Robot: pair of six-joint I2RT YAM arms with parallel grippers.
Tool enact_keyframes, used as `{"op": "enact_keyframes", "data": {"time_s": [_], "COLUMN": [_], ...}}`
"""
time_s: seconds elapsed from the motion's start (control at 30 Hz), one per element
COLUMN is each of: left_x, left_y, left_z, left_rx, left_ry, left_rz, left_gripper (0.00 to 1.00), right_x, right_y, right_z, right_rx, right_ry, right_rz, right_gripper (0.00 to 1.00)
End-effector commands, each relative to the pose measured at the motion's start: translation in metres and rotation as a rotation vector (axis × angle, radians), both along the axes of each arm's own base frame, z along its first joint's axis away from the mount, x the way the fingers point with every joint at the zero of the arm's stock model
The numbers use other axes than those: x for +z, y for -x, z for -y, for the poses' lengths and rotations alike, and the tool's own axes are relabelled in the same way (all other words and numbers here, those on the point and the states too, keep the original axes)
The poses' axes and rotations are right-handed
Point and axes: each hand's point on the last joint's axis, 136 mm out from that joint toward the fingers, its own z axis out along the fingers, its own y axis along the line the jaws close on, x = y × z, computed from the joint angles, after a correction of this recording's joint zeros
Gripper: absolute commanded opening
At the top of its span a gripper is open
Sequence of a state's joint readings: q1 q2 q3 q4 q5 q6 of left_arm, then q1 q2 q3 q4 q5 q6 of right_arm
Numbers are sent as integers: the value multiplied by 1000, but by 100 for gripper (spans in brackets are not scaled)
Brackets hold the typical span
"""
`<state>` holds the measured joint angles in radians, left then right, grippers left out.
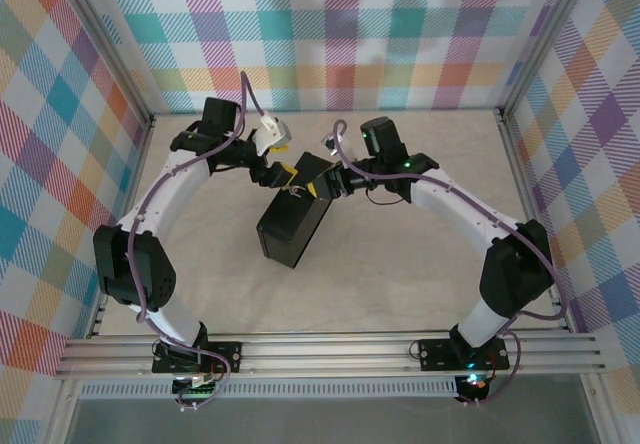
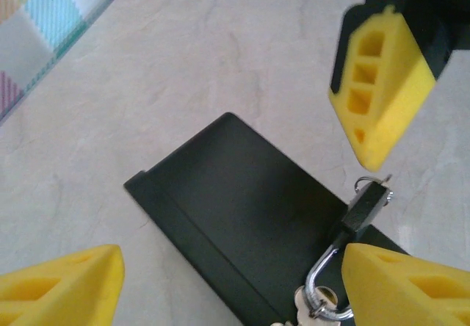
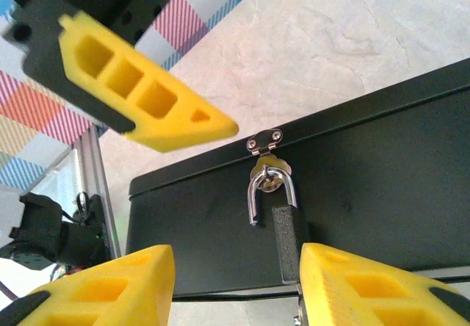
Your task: Unlock the padlock with the key
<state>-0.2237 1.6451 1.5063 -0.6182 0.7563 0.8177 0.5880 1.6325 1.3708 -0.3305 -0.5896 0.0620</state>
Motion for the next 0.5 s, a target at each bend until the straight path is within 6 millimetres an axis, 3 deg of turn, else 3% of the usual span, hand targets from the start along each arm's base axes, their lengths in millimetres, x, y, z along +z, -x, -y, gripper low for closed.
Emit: {"op": "enact_keyframes", "data": {"time_s": [0.0, 0.2, 0.4, 0.47], "left_x": [5, 4, 7, 3], "left_y": [-8, -14, -18, -22], "left_z": [-12, -19, -27, -35], "left_rx": [105, 190, 312, 419], "left_ry": [11, 31, 65, 79], "left_rz": [-3, -50, -96, -163], "left_gripper": [77, 76, 74, 71], "right_x": [-7, -22, -28, -32], "right_y": [-7, -17, -13, -16], "right_z": [-6, -6, -11, -9], "right_rx": [-2, -28, -16, -52], "right_ry": [45, 102, 125, 149], "right_rz": [57, 89, 92, 94], "right_gripper": [48, 43, 30, 21]}}
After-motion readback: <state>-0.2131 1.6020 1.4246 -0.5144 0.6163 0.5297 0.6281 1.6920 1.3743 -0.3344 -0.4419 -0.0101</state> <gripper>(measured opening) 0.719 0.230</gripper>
